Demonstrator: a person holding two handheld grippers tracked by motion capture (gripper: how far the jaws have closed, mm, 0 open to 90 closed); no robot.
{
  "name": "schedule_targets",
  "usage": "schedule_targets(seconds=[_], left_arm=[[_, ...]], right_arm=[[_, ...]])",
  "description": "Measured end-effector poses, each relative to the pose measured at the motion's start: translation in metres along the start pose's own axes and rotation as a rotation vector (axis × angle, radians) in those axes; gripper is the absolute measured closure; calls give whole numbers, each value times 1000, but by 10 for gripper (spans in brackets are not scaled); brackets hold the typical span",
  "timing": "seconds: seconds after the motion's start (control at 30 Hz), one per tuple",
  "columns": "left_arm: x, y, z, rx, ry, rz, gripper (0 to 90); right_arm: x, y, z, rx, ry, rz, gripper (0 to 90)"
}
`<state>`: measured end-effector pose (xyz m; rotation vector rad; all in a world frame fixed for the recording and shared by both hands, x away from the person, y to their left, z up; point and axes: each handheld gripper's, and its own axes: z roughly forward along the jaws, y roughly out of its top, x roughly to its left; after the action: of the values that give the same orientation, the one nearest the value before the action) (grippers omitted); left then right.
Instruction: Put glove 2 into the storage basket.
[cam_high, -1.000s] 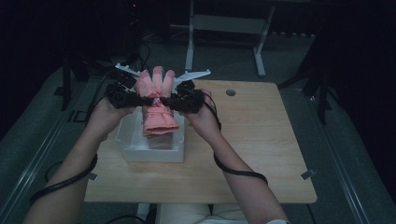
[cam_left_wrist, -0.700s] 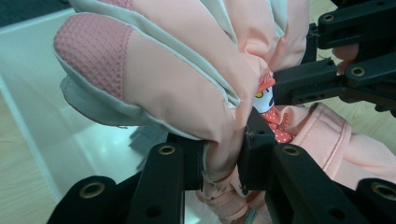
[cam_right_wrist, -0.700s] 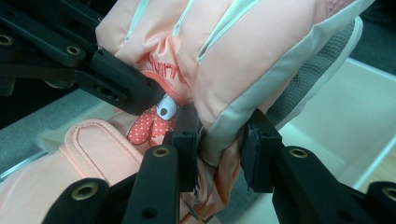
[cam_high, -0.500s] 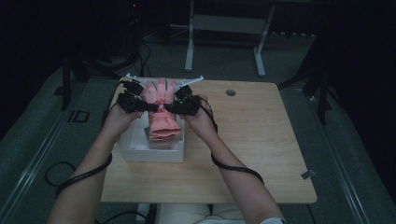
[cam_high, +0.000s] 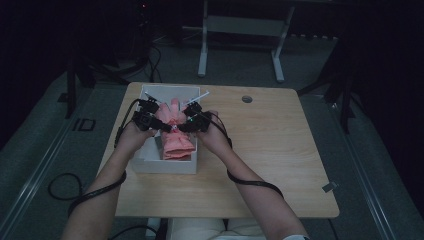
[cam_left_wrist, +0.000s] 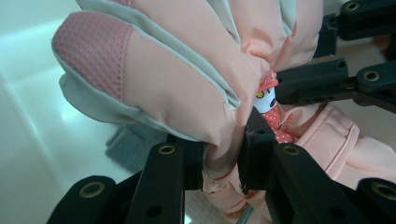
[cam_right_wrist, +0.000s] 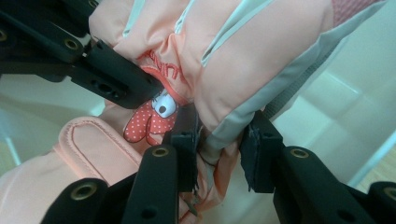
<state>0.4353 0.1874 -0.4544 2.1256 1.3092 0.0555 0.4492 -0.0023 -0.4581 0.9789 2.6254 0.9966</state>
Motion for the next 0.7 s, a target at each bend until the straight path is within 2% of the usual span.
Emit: schedule_targets(seconds=[0.03, 0.13, 0.33, 0.43, 0.57, 0.7], left_arm=[[-2, 1, 3, 22, 21, 3, 736], [-3, 2, 8, 52, 40, -9, 735], [1, 3, 13, 85, 23, -42, 721], [0, 3, 17, 112, 51, -36, 721], [-2, 6, 28, 154, 74, -29, 705], [-5, 9, 33, 161, 102, -25, 651]], right_arm=[[0, 0, 1, 9, -3, -1, 682], [3, 3, 2, 50, -24, -24, 667], [8, 7, 3, 95, -56, -54, 601], [11, 9, 1, 98, -82, -87, 552], [9, 13, -9, 76, -54, -86, 532], [8, 16, -18, 54, -22, -77, 531]])
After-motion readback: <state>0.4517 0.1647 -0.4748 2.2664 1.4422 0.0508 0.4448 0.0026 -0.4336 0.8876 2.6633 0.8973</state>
